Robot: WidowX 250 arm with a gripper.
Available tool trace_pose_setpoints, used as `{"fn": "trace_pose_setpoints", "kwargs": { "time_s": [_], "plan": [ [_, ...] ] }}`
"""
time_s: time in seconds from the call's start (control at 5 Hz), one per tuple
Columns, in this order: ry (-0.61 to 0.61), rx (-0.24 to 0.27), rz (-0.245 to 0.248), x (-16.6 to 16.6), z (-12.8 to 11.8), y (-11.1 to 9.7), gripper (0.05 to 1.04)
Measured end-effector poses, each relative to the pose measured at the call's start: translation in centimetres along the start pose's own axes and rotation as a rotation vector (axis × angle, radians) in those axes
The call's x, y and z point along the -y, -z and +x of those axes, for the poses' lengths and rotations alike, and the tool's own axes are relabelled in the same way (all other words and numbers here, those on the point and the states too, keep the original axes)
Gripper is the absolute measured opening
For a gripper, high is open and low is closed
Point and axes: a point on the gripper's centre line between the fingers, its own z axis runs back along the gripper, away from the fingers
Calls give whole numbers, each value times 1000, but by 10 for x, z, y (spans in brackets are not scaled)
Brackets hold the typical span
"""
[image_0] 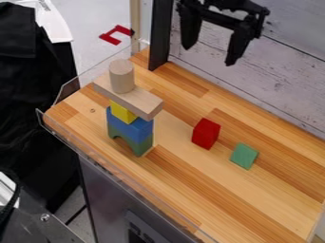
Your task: Move the red cube from top of wood cylinder to the left side of the green pyramid
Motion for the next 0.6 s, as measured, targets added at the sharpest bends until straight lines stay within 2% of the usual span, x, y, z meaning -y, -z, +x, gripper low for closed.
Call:
{"fn": "trace_pose_setpoints", "kwargs": {
  "time_s": [0.2,0.6],
  "plan": [
    [-6,-33,-13,-8,-15,3,1000],
    [-58,-33,-54,-26,-38,1,1000]
  ]
}}
